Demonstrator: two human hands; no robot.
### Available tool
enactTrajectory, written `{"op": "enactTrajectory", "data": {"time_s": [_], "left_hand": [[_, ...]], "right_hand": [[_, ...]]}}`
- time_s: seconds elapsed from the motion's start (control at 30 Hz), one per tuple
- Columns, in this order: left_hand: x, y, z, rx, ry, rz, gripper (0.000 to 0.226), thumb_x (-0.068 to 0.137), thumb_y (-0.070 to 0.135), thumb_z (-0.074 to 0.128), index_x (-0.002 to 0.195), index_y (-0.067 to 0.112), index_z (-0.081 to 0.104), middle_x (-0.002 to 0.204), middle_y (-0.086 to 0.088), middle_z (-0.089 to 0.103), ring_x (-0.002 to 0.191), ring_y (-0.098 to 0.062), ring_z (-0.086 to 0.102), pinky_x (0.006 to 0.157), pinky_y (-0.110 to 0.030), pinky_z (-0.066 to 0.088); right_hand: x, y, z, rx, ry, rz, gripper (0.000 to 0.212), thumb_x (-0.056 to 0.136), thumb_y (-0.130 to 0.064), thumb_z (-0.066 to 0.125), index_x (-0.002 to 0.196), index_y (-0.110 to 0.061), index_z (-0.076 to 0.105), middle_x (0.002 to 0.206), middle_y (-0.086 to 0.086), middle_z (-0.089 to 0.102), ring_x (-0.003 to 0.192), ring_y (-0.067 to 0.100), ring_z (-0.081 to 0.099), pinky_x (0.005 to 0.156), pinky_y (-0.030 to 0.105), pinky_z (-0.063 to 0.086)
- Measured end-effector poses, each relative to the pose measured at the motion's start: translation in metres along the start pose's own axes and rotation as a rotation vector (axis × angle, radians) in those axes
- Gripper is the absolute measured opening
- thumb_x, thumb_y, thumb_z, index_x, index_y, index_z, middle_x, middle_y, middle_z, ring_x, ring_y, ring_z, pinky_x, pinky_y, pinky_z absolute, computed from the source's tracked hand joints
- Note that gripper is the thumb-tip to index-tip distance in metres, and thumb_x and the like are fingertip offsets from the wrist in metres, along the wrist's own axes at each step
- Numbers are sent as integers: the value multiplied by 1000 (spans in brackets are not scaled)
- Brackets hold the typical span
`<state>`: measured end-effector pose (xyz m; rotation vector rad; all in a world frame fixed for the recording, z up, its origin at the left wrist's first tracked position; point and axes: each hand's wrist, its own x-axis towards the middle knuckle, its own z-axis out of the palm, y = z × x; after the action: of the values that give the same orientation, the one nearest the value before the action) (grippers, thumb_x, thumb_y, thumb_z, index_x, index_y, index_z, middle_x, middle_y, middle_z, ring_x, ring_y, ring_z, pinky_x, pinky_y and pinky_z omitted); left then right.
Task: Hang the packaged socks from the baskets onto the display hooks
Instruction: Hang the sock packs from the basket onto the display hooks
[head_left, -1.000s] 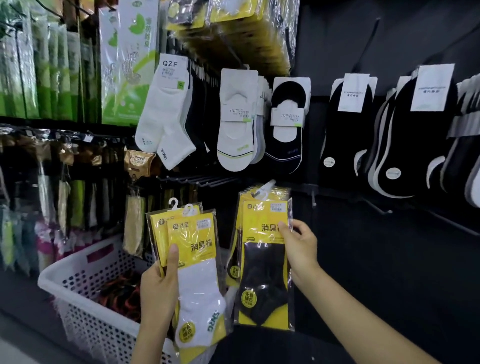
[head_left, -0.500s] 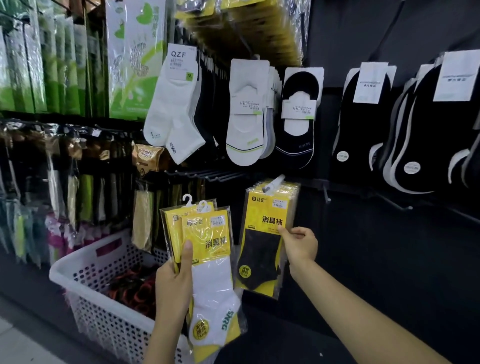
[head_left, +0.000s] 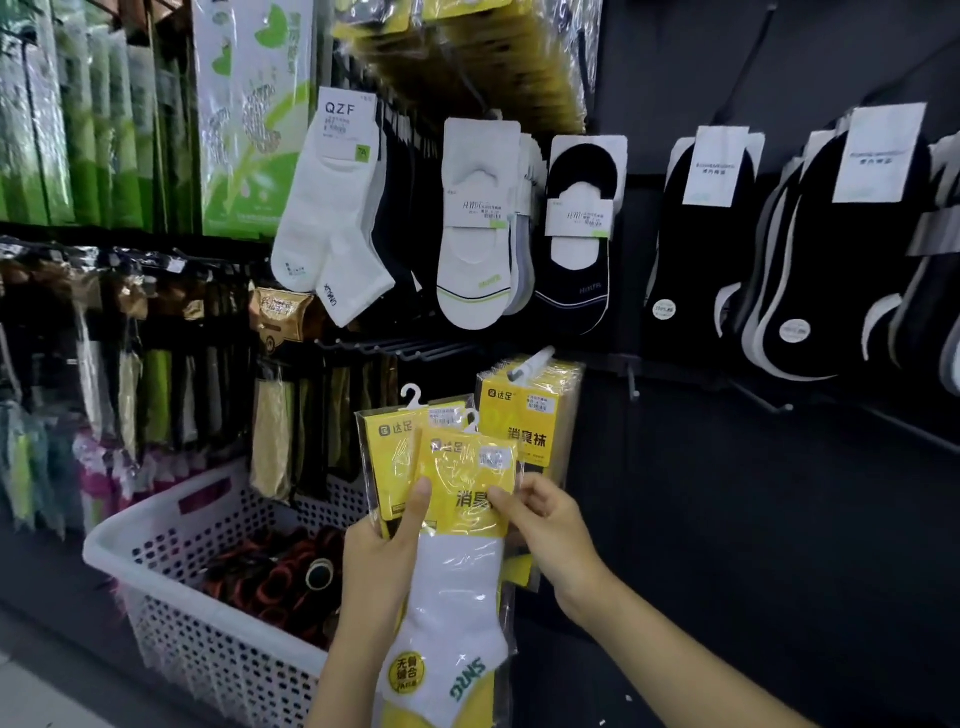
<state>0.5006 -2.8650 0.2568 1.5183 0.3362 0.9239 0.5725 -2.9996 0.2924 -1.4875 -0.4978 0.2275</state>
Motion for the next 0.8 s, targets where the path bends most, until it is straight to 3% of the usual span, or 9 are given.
{"op": "enactTrajectory", "data": {"time_s": [0.1, 0.13, 0.2, 0.27, 0.33, 0.43, 0.63, 0.7, 0.8], "left_hand": [[3, 0, 0, 29, -47, 46, 60, 72, 56, 61, 66, -3, 61, 46, -4, 49, 42, -9, 46, 41, -16, 34], [3, 2, 2, 37, -70, 62, 56, 73, 56, 59, 68, 0, 65, 48, -5, 55, 43, -8, 50, 42, -16, 37], [0, 5, 4, 69, -99, 111, 45, 79, 54, 51, 53, 18, 59, 44, -2, 53, 40, -5, 47, 40, -14, 35], [-1, 7, 4, 142, -57, 153, 50, 83, 53, 43, 47, 21, 31, 36, 7, 28, 33, -5, 28, 37, -12, 22], [1, 5, 1, 177, -7, 135, 50, 85, 53, 39, 53, 19, 21, 38, 9, 17, 34, -6, 19, 37, -14, 19], [2, 6, -7, 165, 41, 112, 51, 85, 54, 40, 55, 19, 19, 40, 11, 17, 35, -6, 18, 36, -15, 20], [5, 5, -24, 195, 126, 93, 52, 85, 57, 38, 57, 19, 18, 43, 11, 17, 38, -5, 17, 43, -22, 19], [5, 6, -27, 178, 136, 89, 51, 87, 56, 39, 58, 19, 19, 44, 10, 17, 39, -5, 17, 44, -25, 19], [6, 7, -28, 179, 134, 132, 51, 88, 54, 39, 57, 18, 20, 40, 10, 19, 36, -6, 17, 40, -17, 18]], "right_hand": [[-1, 2, -10, 72, -36, -6, 12, 90, -15, 62, 93, -4, 57, 91, 14, 74, 70, 18, 69, 55, 28, 54], [0, 2, -13, 88, -30, -19, 9, 90, -14, 61, 91, -5, 58, 88, 12, 74, 69, 16, 69, 53, 24, 52], [2, 2, -17, 103, 5, -48, 8, 91, -13, 60, 92, -5, 59, 82, 6, 75, 68, 11, 70, 53, 19, 51], [6, -1, -21, 112, 73, -73, 7, 92, -13, 60, 93, -6, 61, 78, 3, 75, 69, 11, 70, 58, 20, 53], [12, -4, -27, 129, 169, -85, 7, 92, -15, 60, 91, -8, 62, 79, 3, 75, 73, 15, 70, 67, 26, 56], [24, -10, -34, 119, 285, -115, 7, 92, -16, 60, 89, -11, 62, 82, 6, 74, 81, 21, 68, 79, 36, 53], [47, -16, -28, -8, 352, -150, 12, 92, -19, 60, 95, -7, 61, 91, 15, 71, 90, 36, 66, 86, 45, 52], [55, -14, -24, -41, 359, -154, 14, 92, -20, 60, 97, -6, 61, 93, 13, 71, 92, 30, 66, 82, 40, 53], [66, -8, -20, -69, 392, -133, 17, 92, -21, 61, 98, -6, 61, 92, 8, 68, 86, 22, 63, 71, 28, 48]]}}
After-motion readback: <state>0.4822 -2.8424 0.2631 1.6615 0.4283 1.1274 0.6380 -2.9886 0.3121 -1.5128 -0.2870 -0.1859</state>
